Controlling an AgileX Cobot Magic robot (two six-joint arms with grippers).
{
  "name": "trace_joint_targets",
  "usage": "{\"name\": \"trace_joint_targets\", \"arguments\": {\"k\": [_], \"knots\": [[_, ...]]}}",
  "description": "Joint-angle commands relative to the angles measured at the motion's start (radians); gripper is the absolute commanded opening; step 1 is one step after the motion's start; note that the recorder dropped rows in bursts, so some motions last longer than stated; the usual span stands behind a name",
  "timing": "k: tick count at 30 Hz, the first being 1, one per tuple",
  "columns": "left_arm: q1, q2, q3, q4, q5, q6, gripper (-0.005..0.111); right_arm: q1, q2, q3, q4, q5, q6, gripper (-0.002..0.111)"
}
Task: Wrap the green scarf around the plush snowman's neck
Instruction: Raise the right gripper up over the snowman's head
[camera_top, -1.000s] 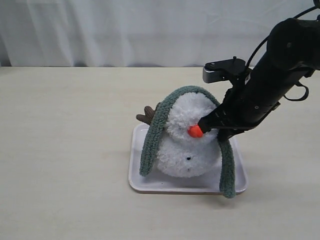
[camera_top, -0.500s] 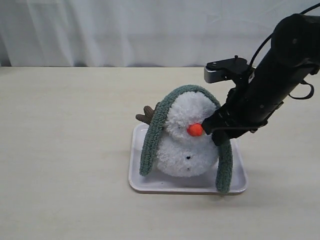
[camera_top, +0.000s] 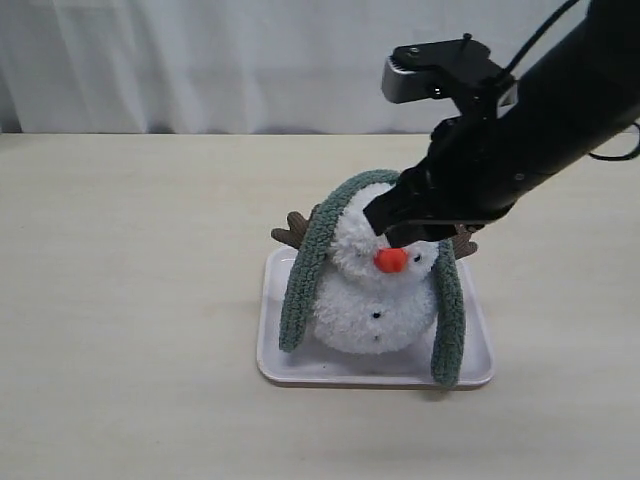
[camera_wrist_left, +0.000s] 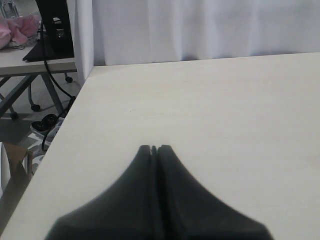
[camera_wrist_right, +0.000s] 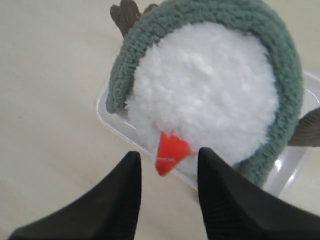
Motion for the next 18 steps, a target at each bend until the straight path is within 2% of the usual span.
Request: {"name": "trace_joint_targets", "arguments": {"k": [1,5,8,9,12,18], "knots": [[0.001,-0.003,0.004,-0.001,-0.011,-0.002,0.0,0.109,0.081,-0.095,-0.122,-0.012,0.115,0.035],[0.001,-0.003,0.004,-0.001,-0.011,-0.002,0.0,0.164,0.14,-0.194,-0.253,-0.051,0.285,0.035],[0.001,-0.003,0.004,-0.001,-0.011,-0.002,0.0,0.164,0.212,-0.242,-0.518,-0.051,0.511,0.034],[0.001,-0.003,0.004,-0.001,-0.011,-0.002,0.0,0.164,0.227,-0.246,-0.543,-0.051,0.518,0.031],[0.001,-0.003,0.004,-0.001,-0.011,-0.002,0.0,0.164,0.275,-0.246,-0.633,-0.124,0.518,0.004],[0.001,-0.003,0.004,-0.001,-0.011,-0.002,0.0,0.164,0.315,-0.246,-0.658,-0.231,0.518,0.004]]}}
